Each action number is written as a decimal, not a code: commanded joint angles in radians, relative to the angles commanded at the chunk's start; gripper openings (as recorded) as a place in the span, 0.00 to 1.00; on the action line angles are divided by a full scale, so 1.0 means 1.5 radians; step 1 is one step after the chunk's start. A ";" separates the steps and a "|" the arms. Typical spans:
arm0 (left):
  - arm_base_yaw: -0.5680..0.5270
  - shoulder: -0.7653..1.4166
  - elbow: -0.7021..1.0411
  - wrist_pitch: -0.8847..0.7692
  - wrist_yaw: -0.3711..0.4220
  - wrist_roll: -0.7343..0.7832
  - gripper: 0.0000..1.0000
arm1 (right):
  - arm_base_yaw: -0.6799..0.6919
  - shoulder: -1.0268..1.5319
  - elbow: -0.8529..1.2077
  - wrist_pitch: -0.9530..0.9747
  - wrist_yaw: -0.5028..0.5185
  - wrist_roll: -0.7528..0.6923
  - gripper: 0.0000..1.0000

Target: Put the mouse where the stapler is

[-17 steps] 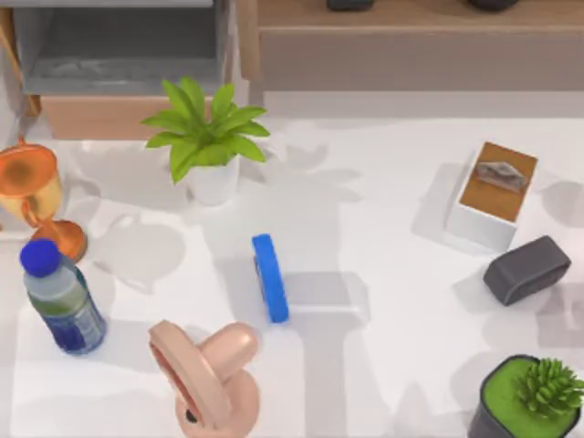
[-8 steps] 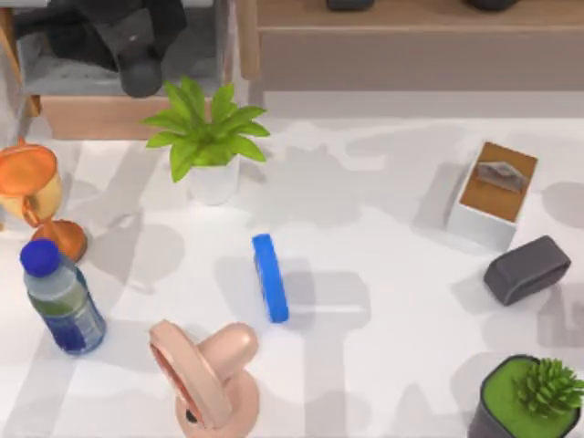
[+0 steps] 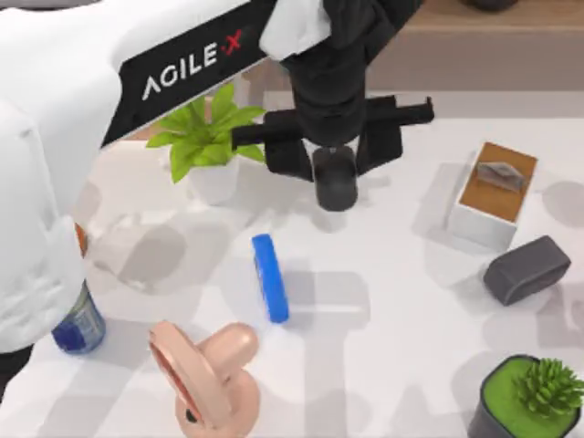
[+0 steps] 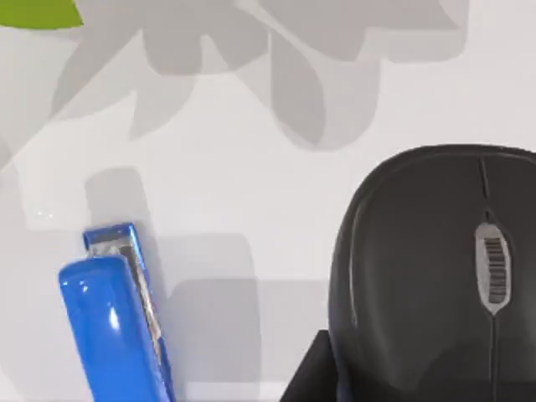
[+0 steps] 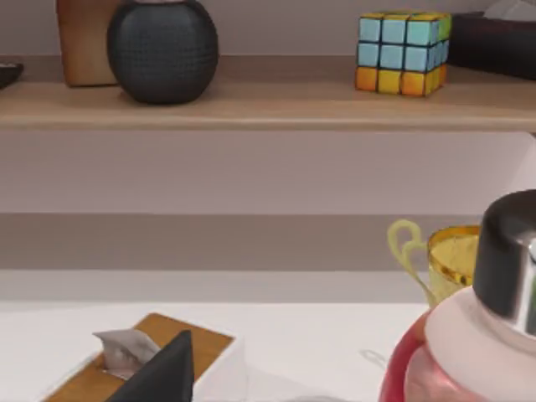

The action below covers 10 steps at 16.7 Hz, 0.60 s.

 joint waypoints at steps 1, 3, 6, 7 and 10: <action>-0.024 0.014 -0.014 0.009 -0.002 -0.016 0.00 | 0.000 0.000 0.000 0.000 0.000 0.000 1.00; -0.062 0.042 -0.040 0.025 -0.007 -0.042 0.00 | 0.000 0.000 0.000 0.000 0.000 0.000 1.00; -0.089 0.070 -0.063 0.038 -0.011 -0.063 0.00 | 0.000 0.000 0.000 0.000 0.000 0.000 1.00; -0.092 0.073 -0.065 0.039 -0.011 -0.065 0.00 | 0.000 0.000 0.000 0.000 0.000 0.000 1.00; -0.092 0.073 -0.065 0.039 -0.011 -0.065 0.00 | 0.000 0.000 0.000 0.000 0.000 0.000 1.00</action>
